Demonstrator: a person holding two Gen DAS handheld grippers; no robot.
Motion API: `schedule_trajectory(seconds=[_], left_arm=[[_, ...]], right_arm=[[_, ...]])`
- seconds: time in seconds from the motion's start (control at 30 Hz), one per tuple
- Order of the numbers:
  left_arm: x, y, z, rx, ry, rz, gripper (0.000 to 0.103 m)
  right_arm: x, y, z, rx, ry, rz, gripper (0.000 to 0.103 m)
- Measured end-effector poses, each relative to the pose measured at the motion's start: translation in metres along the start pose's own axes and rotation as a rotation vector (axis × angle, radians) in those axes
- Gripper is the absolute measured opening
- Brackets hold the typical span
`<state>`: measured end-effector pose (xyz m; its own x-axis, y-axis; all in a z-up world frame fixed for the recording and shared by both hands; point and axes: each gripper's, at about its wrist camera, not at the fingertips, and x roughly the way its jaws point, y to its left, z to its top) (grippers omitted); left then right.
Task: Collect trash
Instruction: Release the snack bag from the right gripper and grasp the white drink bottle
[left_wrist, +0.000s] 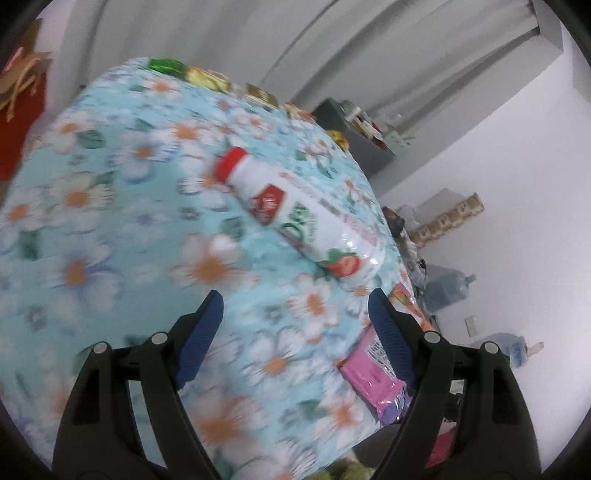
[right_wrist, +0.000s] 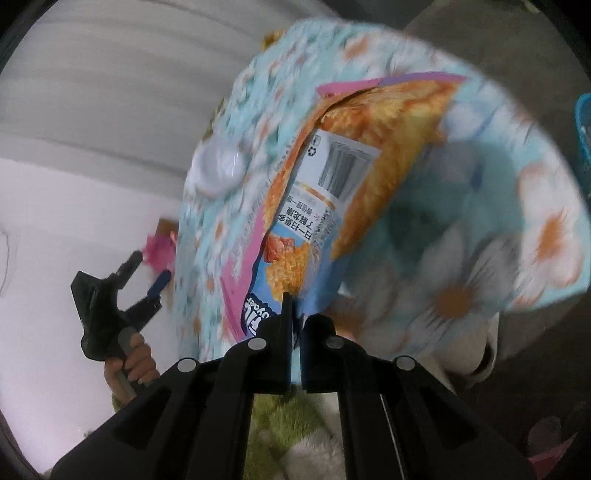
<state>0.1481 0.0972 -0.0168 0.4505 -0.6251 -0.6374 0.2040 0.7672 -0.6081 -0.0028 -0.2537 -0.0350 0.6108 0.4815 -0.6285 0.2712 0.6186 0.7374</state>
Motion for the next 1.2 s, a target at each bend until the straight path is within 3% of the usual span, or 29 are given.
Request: schedule_trajectory(seconds=[0.17, 0.4, 0.47, 0.53, 0.6, 0.63, 0.73, 0.83, 1.0, 1.07, 1.2], left_arm=[[0.021, -0.01, -0.011, 0.016, 0.043, -0.001, 0.076], [0.023, 0.0, -0.032, 0.004, 0.053, 0.026, 0.076], [0.02, 0.004, -0.035, 0.014, 0.048, 0.036, 0.076], [0.017, 0.007, -0.037, 0.031, 0.037, 0.045, 0.076], [0.013, 0.009, -0.036, 0.046, 0.028, 0.047, 0.076], [0.012, 0.011, -0.036, 0.054, 0.022, 0.048, 0.076], [0.01, 0.013, -0.034, 0.072, 0.016, 0.044, 0.076], [0.01, 0.014, -0.034, 0.087, 0.018, 0.034, 0.076], [0.009, 0.018, -0.038, 0.09, 0.028, 0.035, 0.076], [0.004, 0.021, -0.04, 0.076, 0.025, 0.034, 0.076], [-0.006, 0.027, -0.044, 0.065, 0.016, 0.045, 0.076]], right_arm=[[-0.002, 0.001, 0.015, -0.071, 0.041, 0.003, 0.004], [0.055, 0.027, 0.029, -0.112, 0.157, -0.026, 0.006], [0.055, 0.029, 0.032, -0.123, 0.183, -0.045, 0.012], [0.046, 0.03, 0.034, -0.127, 0.193, -0.071, 0.035], [0.03, 0.037, 0.038, -0.167, 0.164, -0.151, 0.046], [0.018, 0.043, 0.039, -0.214, 0.134, -0.235, 0.051], [-0.003, 0.072, 0.043, -0.362, 0.064, -0.421, 0.053], [-0.001, 0.116, 0.052, -0.53, 0.03, -0.458, 0.056], [0.072, 0.211, 0.062, -0.936, 0.046, -0.46, 0.082], [0.116, 0.236, 0.064, -1.072, 0.116, -0.481, 0.082], [0.201, 0.259, 0.077, -1.201, 0.282, -0.571, 0.082]])
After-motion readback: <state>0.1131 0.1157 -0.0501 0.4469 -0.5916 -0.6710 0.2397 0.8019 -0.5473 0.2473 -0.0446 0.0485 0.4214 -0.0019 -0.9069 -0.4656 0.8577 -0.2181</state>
